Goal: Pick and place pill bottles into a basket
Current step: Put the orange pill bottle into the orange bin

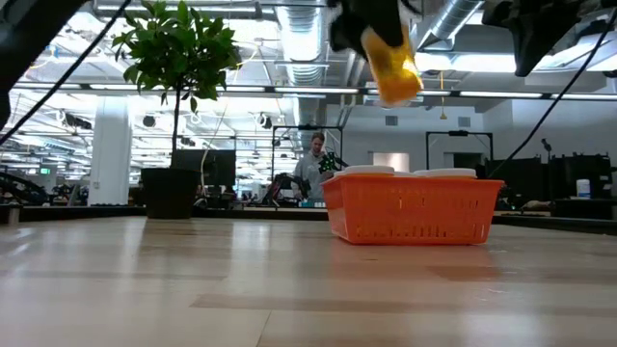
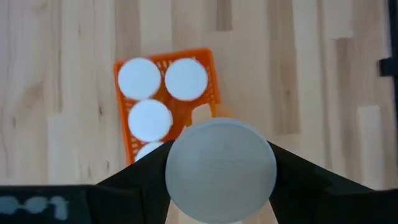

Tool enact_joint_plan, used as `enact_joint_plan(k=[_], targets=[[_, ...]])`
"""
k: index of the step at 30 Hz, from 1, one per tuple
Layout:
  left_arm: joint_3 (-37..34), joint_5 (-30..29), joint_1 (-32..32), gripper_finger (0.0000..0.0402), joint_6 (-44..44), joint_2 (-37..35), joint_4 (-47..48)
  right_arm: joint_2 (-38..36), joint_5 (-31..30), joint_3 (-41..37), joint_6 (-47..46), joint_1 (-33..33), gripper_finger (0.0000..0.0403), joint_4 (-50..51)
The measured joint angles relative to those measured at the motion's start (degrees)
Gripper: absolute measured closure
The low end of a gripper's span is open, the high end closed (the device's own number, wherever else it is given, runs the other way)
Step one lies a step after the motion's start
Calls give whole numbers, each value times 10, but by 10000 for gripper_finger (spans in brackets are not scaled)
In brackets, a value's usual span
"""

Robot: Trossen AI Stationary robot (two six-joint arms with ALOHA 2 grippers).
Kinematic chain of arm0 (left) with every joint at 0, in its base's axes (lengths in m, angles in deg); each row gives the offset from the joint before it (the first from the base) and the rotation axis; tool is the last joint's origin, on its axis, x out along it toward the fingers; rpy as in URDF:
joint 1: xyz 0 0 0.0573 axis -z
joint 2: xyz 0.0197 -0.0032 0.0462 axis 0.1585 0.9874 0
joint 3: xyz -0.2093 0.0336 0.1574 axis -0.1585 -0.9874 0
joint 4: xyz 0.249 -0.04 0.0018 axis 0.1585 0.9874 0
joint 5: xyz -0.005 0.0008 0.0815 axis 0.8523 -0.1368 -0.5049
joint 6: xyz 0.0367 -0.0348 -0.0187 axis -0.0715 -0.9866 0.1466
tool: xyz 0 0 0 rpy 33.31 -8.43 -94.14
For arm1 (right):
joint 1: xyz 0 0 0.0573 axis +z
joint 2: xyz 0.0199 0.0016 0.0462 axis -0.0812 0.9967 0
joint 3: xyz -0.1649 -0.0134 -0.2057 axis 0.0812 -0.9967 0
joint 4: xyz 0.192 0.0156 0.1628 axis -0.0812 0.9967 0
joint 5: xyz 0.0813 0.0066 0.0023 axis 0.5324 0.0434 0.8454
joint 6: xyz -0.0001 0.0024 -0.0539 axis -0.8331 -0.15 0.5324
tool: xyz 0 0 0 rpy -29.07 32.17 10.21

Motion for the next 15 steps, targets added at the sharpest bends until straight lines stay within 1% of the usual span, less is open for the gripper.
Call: enact_joint_plan(k=[2, 4, 8, 15], targets=[[-31, 15, -4, 196, -2, -2, -34, 0, 0, 0, 1, 0, 403, 1], [-51, 32, -8, 196, -11, -2, -34, -5, 1, 0, 10, 0, 403, 0], [-52, 23, -8, 196, -14, -1, -20, -27, 1, 0, 39, -4, 403, 0], [-52, 21, -15, 196, -14, 0, -85, -95, -6, 0, 46, -48, 403, 1]])
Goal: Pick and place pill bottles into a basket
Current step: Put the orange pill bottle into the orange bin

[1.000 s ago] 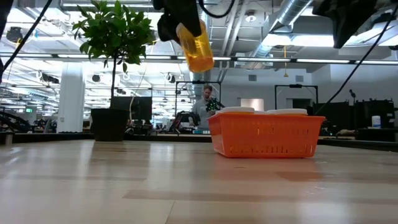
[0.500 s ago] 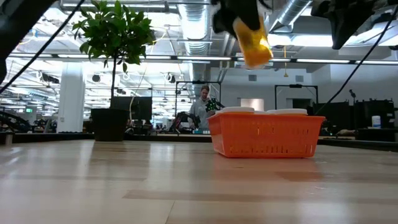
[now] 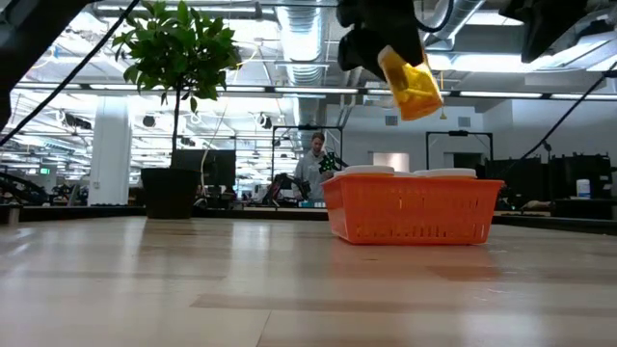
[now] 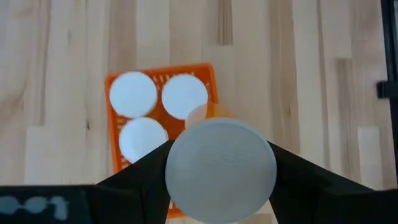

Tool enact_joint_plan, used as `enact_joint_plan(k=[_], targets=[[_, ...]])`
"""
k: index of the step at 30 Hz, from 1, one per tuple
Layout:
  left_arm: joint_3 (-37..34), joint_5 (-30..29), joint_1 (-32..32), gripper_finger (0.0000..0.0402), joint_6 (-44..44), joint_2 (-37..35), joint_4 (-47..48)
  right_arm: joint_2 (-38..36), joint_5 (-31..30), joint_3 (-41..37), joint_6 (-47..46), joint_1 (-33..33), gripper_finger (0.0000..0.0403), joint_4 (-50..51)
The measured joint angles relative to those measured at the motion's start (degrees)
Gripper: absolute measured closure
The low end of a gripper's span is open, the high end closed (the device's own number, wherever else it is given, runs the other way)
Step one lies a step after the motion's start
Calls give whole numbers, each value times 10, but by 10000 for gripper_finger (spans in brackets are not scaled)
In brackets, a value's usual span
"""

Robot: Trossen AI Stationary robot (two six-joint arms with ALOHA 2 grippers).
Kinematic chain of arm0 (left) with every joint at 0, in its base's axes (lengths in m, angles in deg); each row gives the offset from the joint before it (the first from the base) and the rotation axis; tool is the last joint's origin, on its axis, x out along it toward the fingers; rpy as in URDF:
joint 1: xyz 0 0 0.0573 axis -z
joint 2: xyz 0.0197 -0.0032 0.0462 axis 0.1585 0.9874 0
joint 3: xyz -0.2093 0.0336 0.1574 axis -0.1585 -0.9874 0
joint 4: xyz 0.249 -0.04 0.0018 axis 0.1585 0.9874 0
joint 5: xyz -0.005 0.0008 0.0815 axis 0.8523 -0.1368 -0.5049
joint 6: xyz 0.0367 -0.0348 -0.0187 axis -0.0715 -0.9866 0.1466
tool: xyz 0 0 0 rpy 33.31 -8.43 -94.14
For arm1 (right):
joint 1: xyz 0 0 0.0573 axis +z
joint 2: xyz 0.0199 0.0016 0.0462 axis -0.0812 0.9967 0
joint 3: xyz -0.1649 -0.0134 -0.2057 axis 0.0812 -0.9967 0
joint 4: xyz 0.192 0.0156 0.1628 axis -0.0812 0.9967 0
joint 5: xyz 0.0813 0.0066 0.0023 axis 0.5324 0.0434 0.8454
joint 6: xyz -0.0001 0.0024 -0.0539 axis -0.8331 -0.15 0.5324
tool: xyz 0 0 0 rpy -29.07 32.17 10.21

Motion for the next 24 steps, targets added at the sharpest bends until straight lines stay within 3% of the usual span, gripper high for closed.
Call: enact_joint_plan(k=[10, 24], targets=[[1, 17, 2, 195, 2, 39, -22, -48, 1, 0, -2, -53, 403, 0], [-1, 1, 9, 195, 11, 57, 1, -41, 3, 0, 0, -55, 403, -1]])
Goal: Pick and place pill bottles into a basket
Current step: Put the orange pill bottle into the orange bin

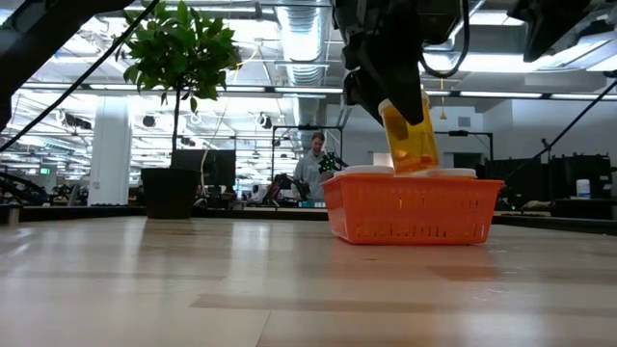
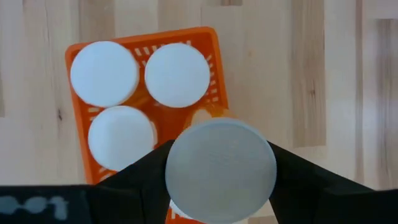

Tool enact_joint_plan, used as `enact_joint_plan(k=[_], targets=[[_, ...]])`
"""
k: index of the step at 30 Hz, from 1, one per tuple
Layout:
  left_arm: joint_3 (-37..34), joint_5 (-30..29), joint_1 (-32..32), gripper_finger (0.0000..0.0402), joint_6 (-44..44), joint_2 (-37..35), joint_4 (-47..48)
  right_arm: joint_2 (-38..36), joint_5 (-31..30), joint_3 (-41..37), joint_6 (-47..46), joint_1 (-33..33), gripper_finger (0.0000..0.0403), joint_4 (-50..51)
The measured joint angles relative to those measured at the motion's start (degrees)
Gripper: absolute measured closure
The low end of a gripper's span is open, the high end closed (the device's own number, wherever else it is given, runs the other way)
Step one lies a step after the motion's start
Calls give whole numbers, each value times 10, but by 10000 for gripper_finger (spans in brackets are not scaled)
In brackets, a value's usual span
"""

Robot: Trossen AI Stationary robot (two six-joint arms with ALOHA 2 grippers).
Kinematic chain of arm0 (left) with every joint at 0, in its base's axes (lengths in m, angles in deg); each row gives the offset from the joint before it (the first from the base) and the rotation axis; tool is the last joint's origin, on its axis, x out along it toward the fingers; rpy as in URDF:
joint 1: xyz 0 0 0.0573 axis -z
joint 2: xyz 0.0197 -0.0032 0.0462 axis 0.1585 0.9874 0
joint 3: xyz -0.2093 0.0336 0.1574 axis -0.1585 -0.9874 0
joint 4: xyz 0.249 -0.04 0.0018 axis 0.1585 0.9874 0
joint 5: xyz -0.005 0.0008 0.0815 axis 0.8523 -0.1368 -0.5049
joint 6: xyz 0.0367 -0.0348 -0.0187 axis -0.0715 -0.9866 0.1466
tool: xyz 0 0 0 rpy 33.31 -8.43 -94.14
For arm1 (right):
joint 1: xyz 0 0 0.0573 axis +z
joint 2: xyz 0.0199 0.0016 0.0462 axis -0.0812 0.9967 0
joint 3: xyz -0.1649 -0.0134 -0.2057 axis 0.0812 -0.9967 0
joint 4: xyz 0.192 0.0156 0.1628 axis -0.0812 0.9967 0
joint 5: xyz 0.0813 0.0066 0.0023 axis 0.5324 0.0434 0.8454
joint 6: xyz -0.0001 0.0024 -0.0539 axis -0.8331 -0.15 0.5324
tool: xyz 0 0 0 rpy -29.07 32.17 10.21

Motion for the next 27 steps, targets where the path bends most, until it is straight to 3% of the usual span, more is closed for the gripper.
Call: enact_joint_plan(k=[27], targets=[[0, -25, -9, 195, 41, 0, 11, 3, 0, 0, 0, 0, 403, 0]])
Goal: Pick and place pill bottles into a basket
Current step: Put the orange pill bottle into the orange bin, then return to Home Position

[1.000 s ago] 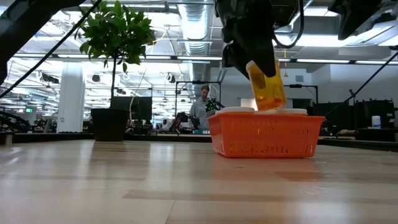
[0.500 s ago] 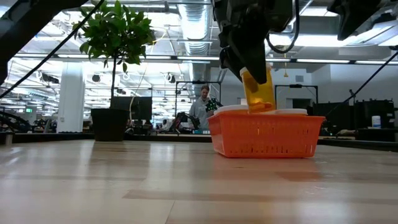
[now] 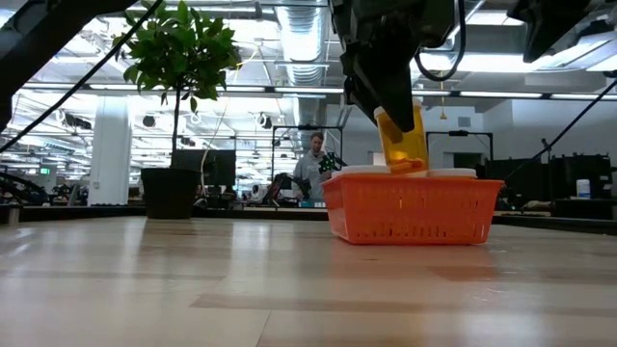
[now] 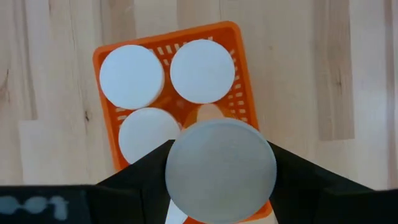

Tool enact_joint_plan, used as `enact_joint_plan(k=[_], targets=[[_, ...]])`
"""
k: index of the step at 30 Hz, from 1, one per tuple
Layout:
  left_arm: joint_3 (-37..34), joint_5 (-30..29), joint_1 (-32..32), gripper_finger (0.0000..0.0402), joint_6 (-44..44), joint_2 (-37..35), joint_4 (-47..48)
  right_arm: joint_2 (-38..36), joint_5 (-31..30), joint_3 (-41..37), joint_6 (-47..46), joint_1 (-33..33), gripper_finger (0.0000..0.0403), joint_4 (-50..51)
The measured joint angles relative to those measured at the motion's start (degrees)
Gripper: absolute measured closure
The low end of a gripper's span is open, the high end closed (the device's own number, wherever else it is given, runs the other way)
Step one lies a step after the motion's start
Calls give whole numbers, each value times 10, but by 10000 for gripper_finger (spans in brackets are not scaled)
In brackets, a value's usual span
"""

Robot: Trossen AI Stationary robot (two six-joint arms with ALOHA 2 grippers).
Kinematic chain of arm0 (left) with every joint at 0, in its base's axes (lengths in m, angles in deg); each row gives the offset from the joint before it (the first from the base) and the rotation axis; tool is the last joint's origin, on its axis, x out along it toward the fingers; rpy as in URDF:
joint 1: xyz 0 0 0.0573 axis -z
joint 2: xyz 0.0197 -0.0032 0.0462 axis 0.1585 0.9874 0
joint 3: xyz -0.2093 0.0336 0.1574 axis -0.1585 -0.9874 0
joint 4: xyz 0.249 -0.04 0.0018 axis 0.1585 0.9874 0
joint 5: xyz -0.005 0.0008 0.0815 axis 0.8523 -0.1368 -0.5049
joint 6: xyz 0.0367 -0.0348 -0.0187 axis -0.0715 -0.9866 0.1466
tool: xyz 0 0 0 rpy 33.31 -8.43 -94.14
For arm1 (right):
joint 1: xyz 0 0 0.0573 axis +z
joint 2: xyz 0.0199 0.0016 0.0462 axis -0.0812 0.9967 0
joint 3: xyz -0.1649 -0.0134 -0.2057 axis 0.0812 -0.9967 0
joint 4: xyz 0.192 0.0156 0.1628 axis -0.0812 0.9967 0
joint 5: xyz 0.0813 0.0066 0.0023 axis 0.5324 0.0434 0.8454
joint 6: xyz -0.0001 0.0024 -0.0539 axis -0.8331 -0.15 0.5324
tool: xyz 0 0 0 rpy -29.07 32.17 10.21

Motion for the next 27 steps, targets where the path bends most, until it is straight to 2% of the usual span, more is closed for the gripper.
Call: enact_joint_plan(k=[16, 27], targets=[[-2, 18, 1, 191, 5, 21, -9, 0, 2, 0, 0, 0, 403, 0], [-1, 13, 1, 128, 4, 20, -7, 0, 2, 0, 0, 0, 403, 0]])
